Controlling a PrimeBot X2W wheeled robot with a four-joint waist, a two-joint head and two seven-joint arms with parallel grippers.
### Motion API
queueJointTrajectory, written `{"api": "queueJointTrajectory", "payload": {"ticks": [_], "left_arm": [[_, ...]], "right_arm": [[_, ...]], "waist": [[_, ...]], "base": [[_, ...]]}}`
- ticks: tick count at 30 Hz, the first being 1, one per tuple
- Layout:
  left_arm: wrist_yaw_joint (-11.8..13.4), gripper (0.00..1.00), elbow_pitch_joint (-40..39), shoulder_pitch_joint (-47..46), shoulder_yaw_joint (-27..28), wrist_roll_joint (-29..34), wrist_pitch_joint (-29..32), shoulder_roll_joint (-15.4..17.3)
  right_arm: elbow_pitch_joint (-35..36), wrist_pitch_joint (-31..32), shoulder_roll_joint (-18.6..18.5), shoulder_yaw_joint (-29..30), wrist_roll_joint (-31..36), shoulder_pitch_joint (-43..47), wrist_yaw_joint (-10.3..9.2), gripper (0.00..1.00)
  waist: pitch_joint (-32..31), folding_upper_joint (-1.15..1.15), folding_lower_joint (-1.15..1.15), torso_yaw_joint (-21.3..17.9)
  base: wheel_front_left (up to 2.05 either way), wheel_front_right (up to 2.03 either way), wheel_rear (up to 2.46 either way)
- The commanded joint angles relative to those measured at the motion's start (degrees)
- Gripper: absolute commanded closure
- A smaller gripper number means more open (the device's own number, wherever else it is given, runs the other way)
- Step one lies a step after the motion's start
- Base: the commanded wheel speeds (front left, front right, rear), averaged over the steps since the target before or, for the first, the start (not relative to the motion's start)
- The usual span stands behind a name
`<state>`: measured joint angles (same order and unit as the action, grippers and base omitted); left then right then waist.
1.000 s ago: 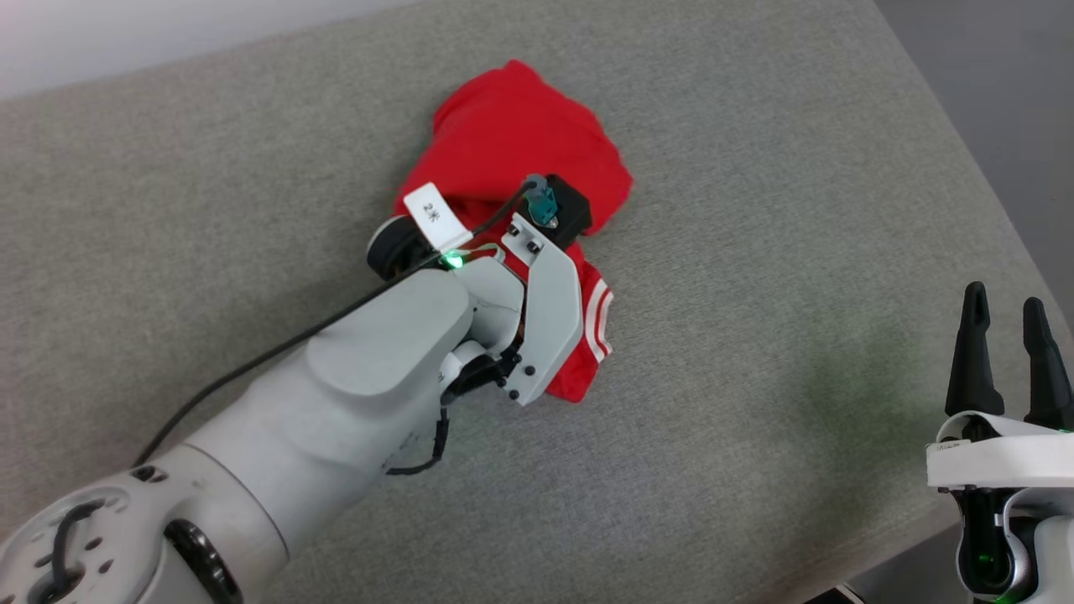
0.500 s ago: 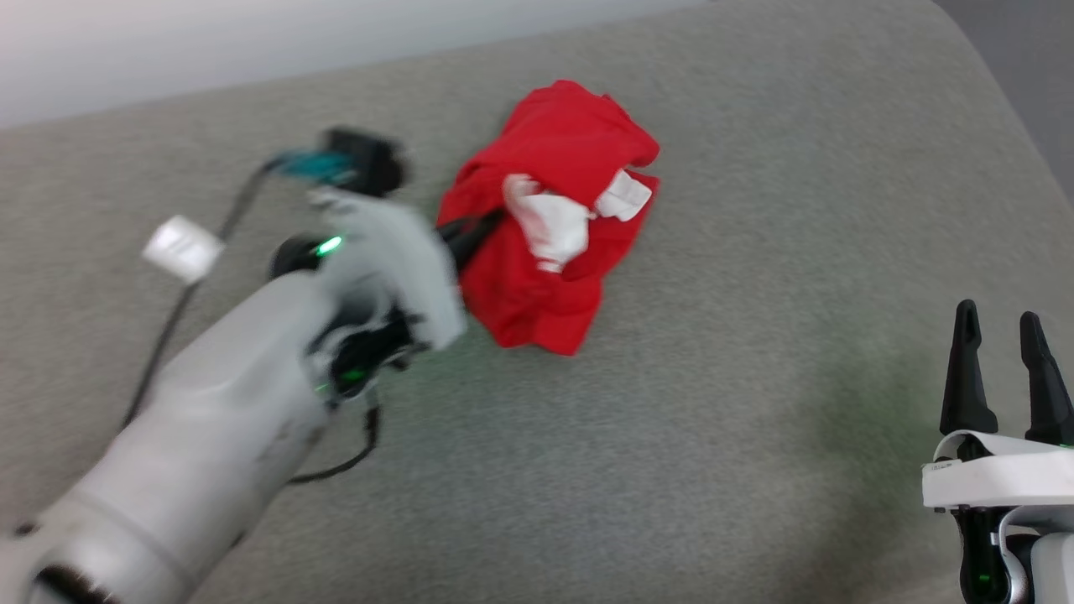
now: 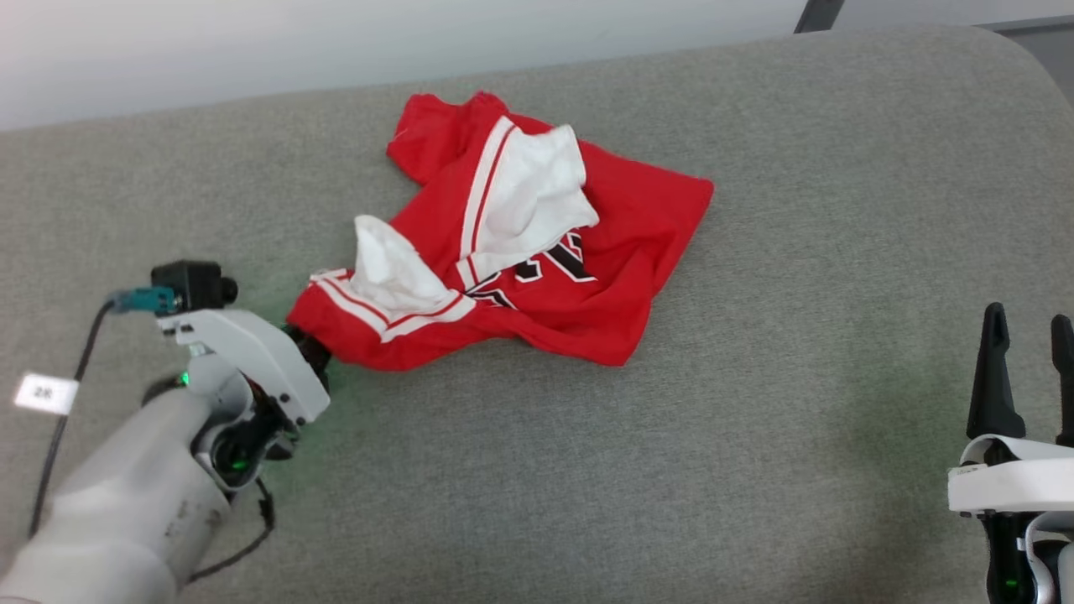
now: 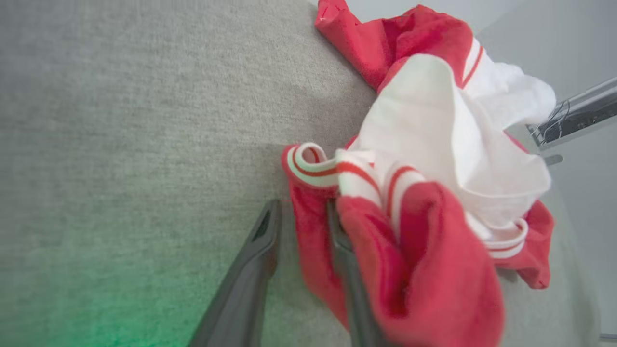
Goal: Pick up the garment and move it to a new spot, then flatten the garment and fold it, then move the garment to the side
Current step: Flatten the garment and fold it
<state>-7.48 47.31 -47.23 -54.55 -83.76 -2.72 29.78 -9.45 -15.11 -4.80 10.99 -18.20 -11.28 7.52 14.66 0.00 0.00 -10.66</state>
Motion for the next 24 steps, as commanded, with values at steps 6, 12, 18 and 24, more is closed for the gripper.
{"api": "queueJointTrajectory", "payload": {"ticks": [6, 12, 18, 24], "left_arm": [[0.7, 0.00, -0.1, -6.0, -3.7, 8.3, -1.0, 4.9], [2.5, 0.00, -5.0, -11.3, -4.3, 10.5, 2.1, 6.8], [5.1, 0.00, -14.3, -14.9, -6.6, 4.6, 22.1, 6.0], [11.8, 0.00, -18.1, -16.8, -7.5, 2.4, 31.7, 6.7]], "right_arm": [[0.1, 0.0, 0.0, 0.0, 0.3, 0.9, -0.07, 0.00], [0.4, 0.0, 0.2, 0.3, 0.3, 1.3, -0.06, 0.00], [0.3, 0.0, 0.7, -0.2, 0.1, 0.7, -0.06, 0.00], [-0.1, 0.0, 1.2, -1.5, -0.6, -0.7, -0.07, 0.00]], "waist": [[0.0, 0.00, 0.00, 1.2], [0.1, 0.00, 0.00, 1.9], [0.5, 0.00, 0.00, 1.7], [1.3, 0.00, 0.00, -0.2]], "base": [[0.00, 0.00, 0.00], [0.00, 0.00, 0.00], [0.00, 0.00, 0.00], [0.00, 0.00, 0.00]]}}
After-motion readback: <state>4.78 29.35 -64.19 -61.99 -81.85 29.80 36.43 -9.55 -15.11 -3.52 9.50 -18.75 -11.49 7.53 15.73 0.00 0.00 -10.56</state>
